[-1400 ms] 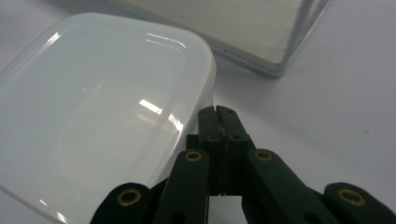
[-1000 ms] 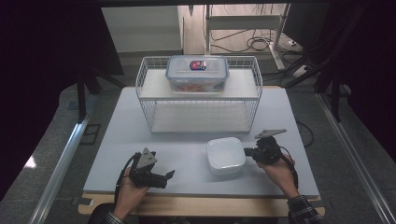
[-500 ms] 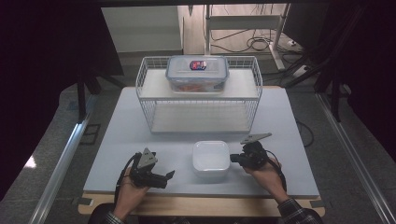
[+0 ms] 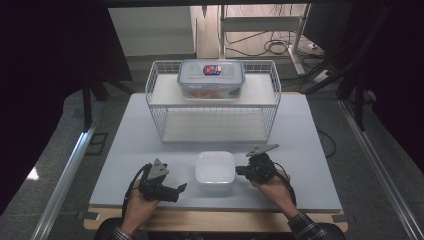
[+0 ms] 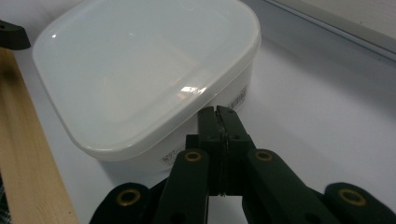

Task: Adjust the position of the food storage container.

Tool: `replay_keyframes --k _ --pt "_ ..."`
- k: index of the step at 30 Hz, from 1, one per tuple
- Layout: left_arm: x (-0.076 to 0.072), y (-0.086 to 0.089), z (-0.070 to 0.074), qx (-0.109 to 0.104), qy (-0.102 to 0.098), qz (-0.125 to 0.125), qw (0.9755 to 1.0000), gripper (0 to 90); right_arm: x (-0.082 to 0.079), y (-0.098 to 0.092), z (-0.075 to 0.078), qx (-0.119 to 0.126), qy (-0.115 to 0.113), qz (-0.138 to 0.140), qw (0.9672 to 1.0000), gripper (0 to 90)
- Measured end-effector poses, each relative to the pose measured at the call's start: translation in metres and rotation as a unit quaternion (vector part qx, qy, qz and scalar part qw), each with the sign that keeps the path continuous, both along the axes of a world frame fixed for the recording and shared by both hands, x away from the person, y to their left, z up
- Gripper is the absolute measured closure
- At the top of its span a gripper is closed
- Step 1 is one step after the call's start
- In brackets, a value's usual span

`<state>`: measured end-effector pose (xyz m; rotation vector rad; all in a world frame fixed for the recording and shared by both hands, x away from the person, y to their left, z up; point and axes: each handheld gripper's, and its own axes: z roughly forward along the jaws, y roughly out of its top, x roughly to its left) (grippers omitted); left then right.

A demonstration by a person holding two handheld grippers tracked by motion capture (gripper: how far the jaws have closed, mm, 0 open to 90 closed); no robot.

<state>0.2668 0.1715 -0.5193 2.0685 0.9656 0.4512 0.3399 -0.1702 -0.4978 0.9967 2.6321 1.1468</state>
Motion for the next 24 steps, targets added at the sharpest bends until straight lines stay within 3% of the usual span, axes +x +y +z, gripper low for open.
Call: replay_keyframes --k 3,11,16,18,24 --pt "0.0 0.001 0.0 0.001 0.001 -0.004 1.0 2.5 -0.002 -0.001 0.001 -0.013 -0.013 -0.005 0.9998 84.7" --pt "-0.002 0.001 0.001 -0.008 0.001 -0.027 0.9996 3.1 -0.014 -0.018 0.008 -0.017 -0.044 -0.018 0.9987 68.3" --pt "-0.004 -0.001 0.003 -0.004 -0.008 -0.036 0.9993 3.2 -0.022 -0.031 0.014 -0.003 -0.055 -0.022 0.9982 55.1" --pt "-0.004 0.0 0.002 -0.003 -0.009 -0.036 0.9993 2.9 -0.027 -0.035 0.016 0.008 -0.062 -0.028 0.9977 44.4" --pt "-0.005 0.002 0.001 -0.015 -0.01 -0.04 0.999 1.1 -0.035 -0.037 0.013 0.011 -0.064 -0.03 0.9974 28.5"
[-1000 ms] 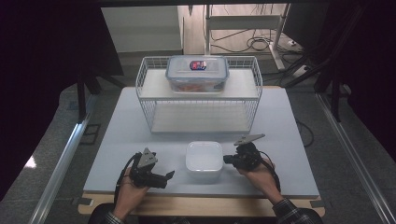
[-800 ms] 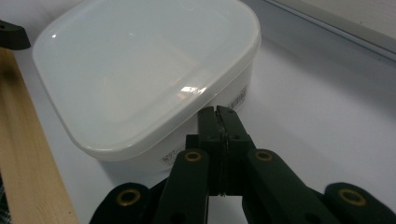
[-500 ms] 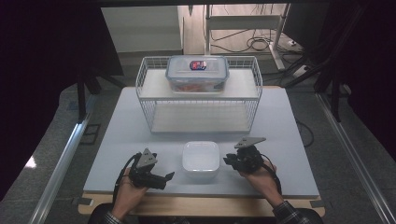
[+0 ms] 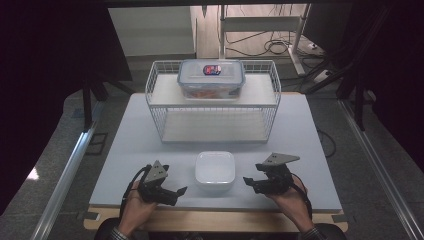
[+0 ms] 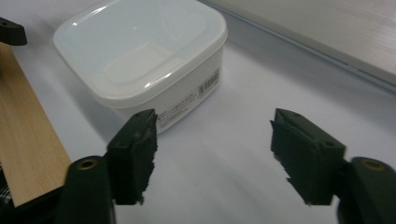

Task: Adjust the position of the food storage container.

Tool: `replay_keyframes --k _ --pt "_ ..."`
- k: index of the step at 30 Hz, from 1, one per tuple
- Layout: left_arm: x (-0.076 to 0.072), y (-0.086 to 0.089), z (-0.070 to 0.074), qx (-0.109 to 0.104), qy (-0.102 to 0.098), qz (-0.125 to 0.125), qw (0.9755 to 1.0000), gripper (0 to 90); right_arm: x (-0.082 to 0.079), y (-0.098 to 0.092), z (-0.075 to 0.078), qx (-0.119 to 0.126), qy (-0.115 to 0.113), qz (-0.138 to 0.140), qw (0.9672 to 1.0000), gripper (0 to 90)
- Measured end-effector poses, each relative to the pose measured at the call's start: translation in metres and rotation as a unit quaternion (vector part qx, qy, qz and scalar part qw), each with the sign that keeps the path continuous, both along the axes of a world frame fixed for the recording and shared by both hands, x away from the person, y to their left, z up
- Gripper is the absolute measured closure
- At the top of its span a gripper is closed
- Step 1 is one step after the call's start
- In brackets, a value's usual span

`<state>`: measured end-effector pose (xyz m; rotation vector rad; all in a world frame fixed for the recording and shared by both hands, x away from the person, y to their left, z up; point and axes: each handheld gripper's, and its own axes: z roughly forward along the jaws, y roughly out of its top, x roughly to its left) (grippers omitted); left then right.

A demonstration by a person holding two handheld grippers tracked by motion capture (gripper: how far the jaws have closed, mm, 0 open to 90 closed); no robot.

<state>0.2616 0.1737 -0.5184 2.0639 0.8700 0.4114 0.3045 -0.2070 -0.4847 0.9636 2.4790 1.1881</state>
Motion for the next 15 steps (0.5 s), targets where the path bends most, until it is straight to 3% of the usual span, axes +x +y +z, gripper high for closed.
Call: replay_keyframes --k 8,15 --pt "-0.002 0.004 -0.002 -0.002 0.003 0.0 1.0 0.4 -0.007 0.001 -0.006 0.007 -0.002 0.009 0.9999 14.4" --pt "-0.002 0.008 -0.003 -0.012 0.013 0.001 0.9998 0.1 -0.009 -0.001 -0.011 0.004 0.004 0.012 0.9999 9.4"
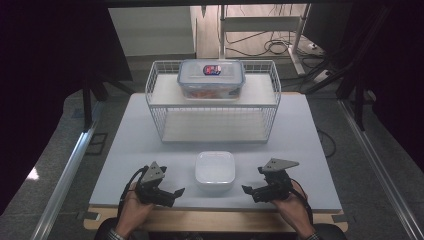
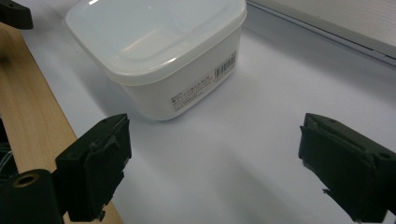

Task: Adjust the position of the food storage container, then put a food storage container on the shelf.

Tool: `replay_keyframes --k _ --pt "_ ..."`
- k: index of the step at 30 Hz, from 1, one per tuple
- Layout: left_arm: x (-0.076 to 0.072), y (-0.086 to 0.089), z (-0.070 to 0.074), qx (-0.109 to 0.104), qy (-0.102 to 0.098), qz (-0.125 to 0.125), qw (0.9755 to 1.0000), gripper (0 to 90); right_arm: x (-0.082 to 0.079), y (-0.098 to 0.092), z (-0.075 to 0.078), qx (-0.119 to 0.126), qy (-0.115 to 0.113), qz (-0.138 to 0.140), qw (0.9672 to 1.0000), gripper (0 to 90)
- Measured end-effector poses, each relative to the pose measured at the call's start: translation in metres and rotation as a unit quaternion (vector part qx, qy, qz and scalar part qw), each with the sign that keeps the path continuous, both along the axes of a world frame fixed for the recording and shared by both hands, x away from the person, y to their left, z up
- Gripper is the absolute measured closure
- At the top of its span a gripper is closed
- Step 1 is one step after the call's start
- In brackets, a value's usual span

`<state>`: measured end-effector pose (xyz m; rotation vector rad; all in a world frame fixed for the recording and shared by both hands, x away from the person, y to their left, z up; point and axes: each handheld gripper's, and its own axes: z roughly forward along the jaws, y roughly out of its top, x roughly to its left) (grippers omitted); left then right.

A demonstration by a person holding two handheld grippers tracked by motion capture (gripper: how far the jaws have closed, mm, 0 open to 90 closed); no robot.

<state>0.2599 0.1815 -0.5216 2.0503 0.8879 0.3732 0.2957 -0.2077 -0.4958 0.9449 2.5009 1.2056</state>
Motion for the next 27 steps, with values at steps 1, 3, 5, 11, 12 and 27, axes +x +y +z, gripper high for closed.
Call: replay_keyframes --k 1,3,5,11,12,27 --pt "0.0 0.0 0.0 -0.005 0.001 -0.001 1.0 0.0 0.0 0.0 0.0 0.0 -0.001 0.001 1.0 8.8" --pt "0.0 0.0 0.001 -0.008 0.0 -0.001 1.0 0.0 0.001 -0.001 -0.001 0.003 -0.002 0.001 1.0 7.6" --pt "0.001 0.0 0.0 -0.011 0.0 0.0 0.9999 0.0 0.002 -0.002 -0.001 0.007 -0.003 0.001 1.0 5.6" --pt "0.002 0.0 0.0 -0.019 -0.003 -0.007 0.9998 0.0 0.004 -0.004 0.001 0.019 -0.013 0.0 0.9997 4.1" --pt "0.002 0.0 0.0 -0.019 -0.002 -0.009 0.9998 0.0 0.004 -0.004 0.001 0.019 -0.014 0.0 0.9997 4.1" --pt "0.006 -0.009 0.007 0.019 0.023 -0.001 0.9996 0.0 0.012 0.002 0.006 0.011 -0.013 0.004 0.9998 4.5"
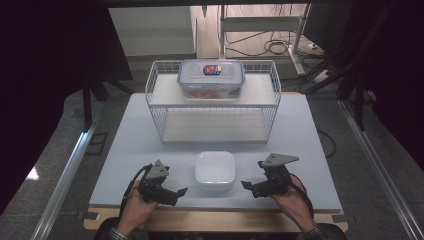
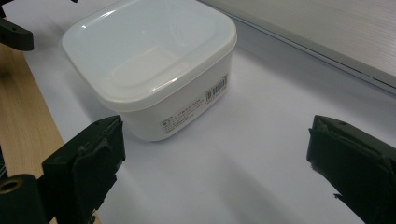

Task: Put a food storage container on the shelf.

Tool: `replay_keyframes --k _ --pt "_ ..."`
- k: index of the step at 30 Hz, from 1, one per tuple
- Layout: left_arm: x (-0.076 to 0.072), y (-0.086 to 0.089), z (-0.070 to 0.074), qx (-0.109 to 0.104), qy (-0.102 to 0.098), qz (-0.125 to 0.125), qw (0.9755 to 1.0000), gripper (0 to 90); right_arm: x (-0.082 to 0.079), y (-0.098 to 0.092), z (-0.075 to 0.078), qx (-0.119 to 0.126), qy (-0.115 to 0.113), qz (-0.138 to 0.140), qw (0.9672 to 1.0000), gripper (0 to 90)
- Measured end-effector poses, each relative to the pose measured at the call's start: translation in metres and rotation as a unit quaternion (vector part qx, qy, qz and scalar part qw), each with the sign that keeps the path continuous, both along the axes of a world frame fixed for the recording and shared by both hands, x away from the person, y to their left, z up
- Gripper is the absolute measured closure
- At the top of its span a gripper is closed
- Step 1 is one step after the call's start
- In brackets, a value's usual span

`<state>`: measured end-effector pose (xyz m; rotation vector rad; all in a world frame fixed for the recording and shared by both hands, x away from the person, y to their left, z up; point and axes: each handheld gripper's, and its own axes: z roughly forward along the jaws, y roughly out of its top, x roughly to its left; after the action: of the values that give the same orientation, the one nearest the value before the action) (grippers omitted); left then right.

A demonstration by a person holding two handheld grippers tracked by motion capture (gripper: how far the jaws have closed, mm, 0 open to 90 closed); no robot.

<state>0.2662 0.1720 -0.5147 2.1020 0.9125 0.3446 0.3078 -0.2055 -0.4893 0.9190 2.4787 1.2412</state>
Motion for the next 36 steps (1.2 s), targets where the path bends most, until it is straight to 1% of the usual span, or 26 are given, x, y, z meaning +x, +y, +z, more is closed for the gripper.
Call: replay_keyframes --k 2,4,6,8,10,11,12,13,14,15,16,17,19,21,22,24,25,27,28,30,33,34,36 --pt "0.002 0.0 0.003 -0.009 0.001 0.0 1.0 0.0 0.002 0.002 0.001 -0.001 0.002 0.0 1.0 4.5" --pt "0.005 0.001 0.006 -0.02 0.007 0.003 0.9998 0.5 0.002 0.004 0.002 -0.004 -0.001 0.002 1.0 4.5" --pt "0.007 0.0 0.008 -0.022 0.008 0.004 0.9997 2.5 0.003 0.008 0.004 -0.004 -0.006 0.009 0.9999 4.0" --pt "0.009 -0.001 0.011 -0.018 0.005 0.006 0.9998 3.2 0.003 0.009 0.005 -0.002 -0.006 0.01 0.9999 4.0" --pt "0.012 -0.001 0.015 -0.016 0.001 0.009 0.9998 6.4 0.004 0.014 0.008 -0.002 -0.012 0.013 0.9998 4.5" --pt "0.013 -0.001 0.016 -0.019 0.001 0.009 0.9998 6.4 0.004 0.014 0.008 -0.002 -0.012 0.013 0.9998 4.5" --pt "0.014 -0.002 0.017 -0.024 0.0 0.007 0.9997 9.1 0.005 0.016 0.01 -0.004 -0.013 0.01 0.9999 6.6" --pt "0.016 -0.002 0.019 -0.031 0.0 0.004 0.9995 9.1 0.005 0.016 0.01 -0.004 -0.013 0.01 0.9999 6.6" --pt "0.018 -0.003 0.02 -0.036 0.001 0.002 0.9993 10.4 0.005 0.016 0.011 -0.005 -0.01 0.007 0.9999 8.1" --pt "0.02 -0.005 0.021 -0.038 0.0 -0.001 0.9993 12.2 0.008 0.018 0.014 0.0 0.004 0.003 1.0 11.8" --pt "0.021 -0.006 0.021 -0.035 -0.001 -0.004 0.9994 12.2 0.008 0.018 0.014 0.0 0.004 0.003 1.0 11.8" --pt "0.023 -0.008 0.022 -0.032 -0.001 -0.008 0.9994 13.0 0.009 0.018 0.014 0.003 0.012 0.0 0.9999 13.4" --pt "0.027 -0.011 0.023 -0.027 -0.002 -0.013 0.9995 14.8 0.013 0.019 0.015 0.007 0.028 0.002 0.9996 15.4" --pt "0.031 -0.015 0.025 -0.03 0.0 -0.016 0.9994 16.1 0.016 0.02 0.014 0.006 0.039 0.01 0.9992 16.6" --pt "0.034 -0.017 0.025 -0.033 0.002 -0.02 0.9993 17.3 0.017 0.02 0.014 0.006 0.042 0.012 0.999 17.1" --pt "0.037 -0.02 0.026 -0.031 0.004 -0.022 0.9993 18.6 0.019 0.022 0.015 0.009 0.048 0.012 0.9987 19.6" --pt "0.04 -0.022 0.026 -0.031 0.006 -0.024 0.9992 20.9 0.022 0.023 0.015 0.018 0.055 0.014 0.9982 22.4" --pt "0.043 -0.025 0.027 -0.035 0.01 -0.026 0.999 21.3 0.024 0.025 0.016 0.02 0.059 0.013 0.998 23.3" --pt "0.045 -0.026 0.026 -0.036 0.013 -0.028 0.9989 21.9 0.026 0.026 0.016 0.022 0.06 0.014 0.9979 24.5" --pt "0.05 -0.03 0.025 -0.04 0.022 -0.032 0.9985 22.9 0.03 0.03 0.015 0.02 0.069 0.016 0.9973 26.9" --pt "0.056 -0.033 0.02 -0.032 0.038 -0.037 0.9981 22.0 0.034 0.034 0.011 0.017 0.079 0.021 0.9965 29.3" --pt "0.059 -0.033 0.018 -0.042 0.048 -0.04 0.9972 20.8 0.038 0.036 0.007 0.017 0.089 0.023 0.9956 30.7" --pt "0.062 -0.032 0.017 -0.053 0.065 -0.043 0.9955 20.4 0.039 0.037 0.006 0.017 0.093 0.026 0.9952 31.4"
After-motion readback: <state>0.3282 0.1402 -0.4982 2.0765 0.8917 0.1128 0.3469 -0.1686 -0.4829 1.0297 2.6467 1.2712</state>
